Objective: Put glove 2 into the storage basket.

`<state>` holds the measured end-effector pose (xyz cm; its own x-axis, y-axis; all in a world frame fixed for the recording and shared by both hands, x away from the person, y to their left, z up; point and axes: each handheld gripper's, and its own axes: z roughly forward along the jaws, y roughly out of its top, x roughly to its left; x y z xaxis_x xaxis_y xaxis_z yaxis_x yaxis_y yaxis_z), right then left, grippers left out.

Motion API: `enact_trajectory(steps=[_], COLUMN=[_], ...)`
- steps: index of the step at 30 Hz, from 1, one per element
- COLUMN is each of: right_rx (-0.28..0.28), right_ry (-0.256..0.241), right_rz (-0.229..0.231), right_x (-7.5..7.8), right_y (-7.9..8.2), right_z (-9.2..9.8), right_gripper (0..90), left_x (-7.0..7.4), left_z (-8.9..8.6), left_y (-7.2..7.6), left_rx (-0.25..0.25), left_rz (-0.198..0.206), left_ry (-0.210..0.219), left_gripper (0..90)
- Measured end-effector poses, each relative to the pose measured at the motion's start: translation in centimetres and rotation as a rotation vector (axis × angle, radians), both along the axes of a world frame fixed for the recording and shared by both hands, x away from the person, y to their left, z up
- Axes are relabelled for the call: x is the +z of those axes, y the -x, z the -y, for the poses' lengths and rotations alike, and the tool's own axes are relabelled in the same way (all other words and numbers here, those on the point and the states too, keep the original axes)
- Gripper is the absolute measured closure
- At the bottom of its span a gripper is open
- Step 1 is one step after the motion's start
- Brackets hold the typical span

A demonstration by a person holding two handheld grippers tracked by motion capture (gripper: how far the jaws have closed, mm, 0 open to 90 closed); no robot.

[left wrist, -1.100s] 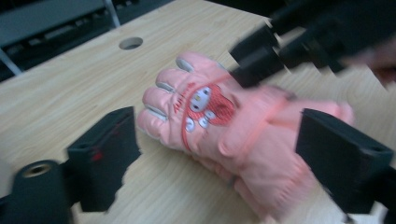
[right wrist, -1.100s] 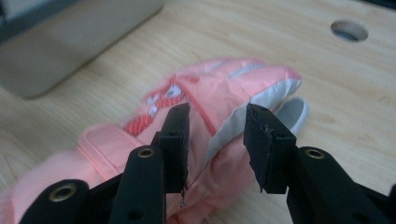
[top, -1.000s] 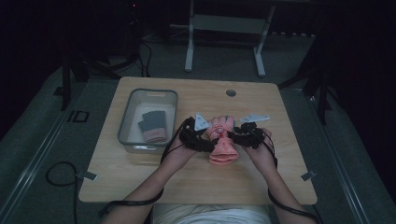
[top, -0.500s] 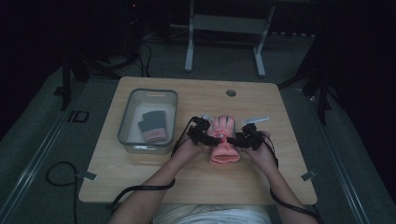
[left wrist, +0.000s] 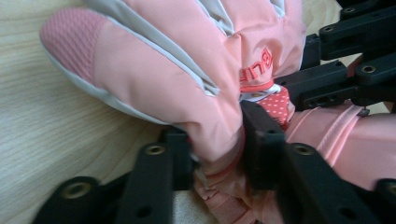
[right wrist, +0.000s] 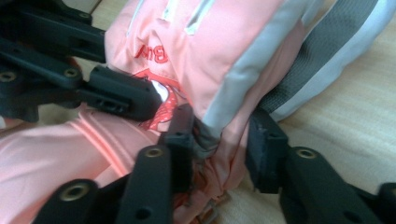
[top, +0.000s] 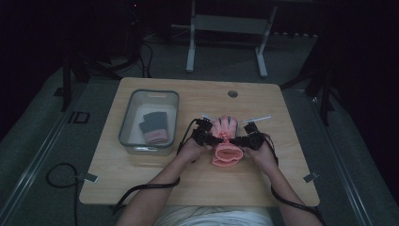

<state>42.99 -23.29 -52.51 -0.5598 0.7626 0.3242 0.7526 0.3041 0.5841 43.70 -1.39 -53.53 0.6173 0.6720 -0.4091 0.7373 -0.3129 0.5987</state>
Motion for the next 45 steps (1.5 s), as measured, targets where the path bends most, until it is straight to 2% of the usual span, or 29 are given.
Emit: enact_trajectory(steps=[2, 9, 12, 14, 18, 23, 36, 38, 39, 40, 45], right_rx=[-0.010, -0.004, -0.010, -0.007, -0.002, 0.010, 0.052, 0.058, 0.061, 0.067, 0.075], right_ry=[-0.004, 0.018, -0.001, -0.005, -0.012, -0.022, -0.045, -0.049, -0.051, -0.060, -0.067], right_rz=[0.011, 0.047, 0.066, 0.075, 0.100, 0.141, 0.227, 0.233, 0.235, 0.244, 0.274], right_x=[0.1, 1.2, 2.0, 2.7, 4.1, 6.1, 10.6, 10.9, 11.2, 11.8, 13.1], right_y=[0.2, 0.7, 0.9, 1.0, 1.2, 1.5, 1.0, 0.8, 0.8, 0.5, 0.1], right_z=[-0.1, -0.5, -0.5, -0.5, -0.9, -1.7, -5.9, -6.3, -6.6, -7.5, -9.5], right_gripper=[69.8, 71.9, 72.3, 72.4, 72.5, 72.6, 72.6, 72.6, 72.6, 72.6, 72.6], left_x=[0.2, 1.3, 2.1, 2.9, 4.7, 7.1, 12.2, 12.5, 13.4, 13.6, 15.2], left_z=[0.1, -0.4, -0.6, -0.6, -1.1, -2.2, -6.4, -6.7, -7.5, -7.7, -9.7], left_y=[0.2, 0.6, 0.7, 0.9, 1.2, 1.6, 1.8, 1.8, 1.8, 1.9, 1.9], left_rx=[0.000, 0.010, 0.011, 0.010, 0.010, 0.015, 0.056, 0.059, 0.075, 0.080, 0.109], left_rz=[0.017, 0.024, 0.034, 0.057, 0.079, 0.119, 0.191, 0.195, 0.203, 0.206, 0.229], left_ry=[-0.011, 0.023, 0.027, 0.015, 0.005, 0.000, -0.039, -0.045, -0.056, -0.057, -0.070], left_gripper=[72.6, 75.1, 75.4, 75.4, 75.4, 75.3, 75.2, 75.2, 75.2, 75.2, 75.2])
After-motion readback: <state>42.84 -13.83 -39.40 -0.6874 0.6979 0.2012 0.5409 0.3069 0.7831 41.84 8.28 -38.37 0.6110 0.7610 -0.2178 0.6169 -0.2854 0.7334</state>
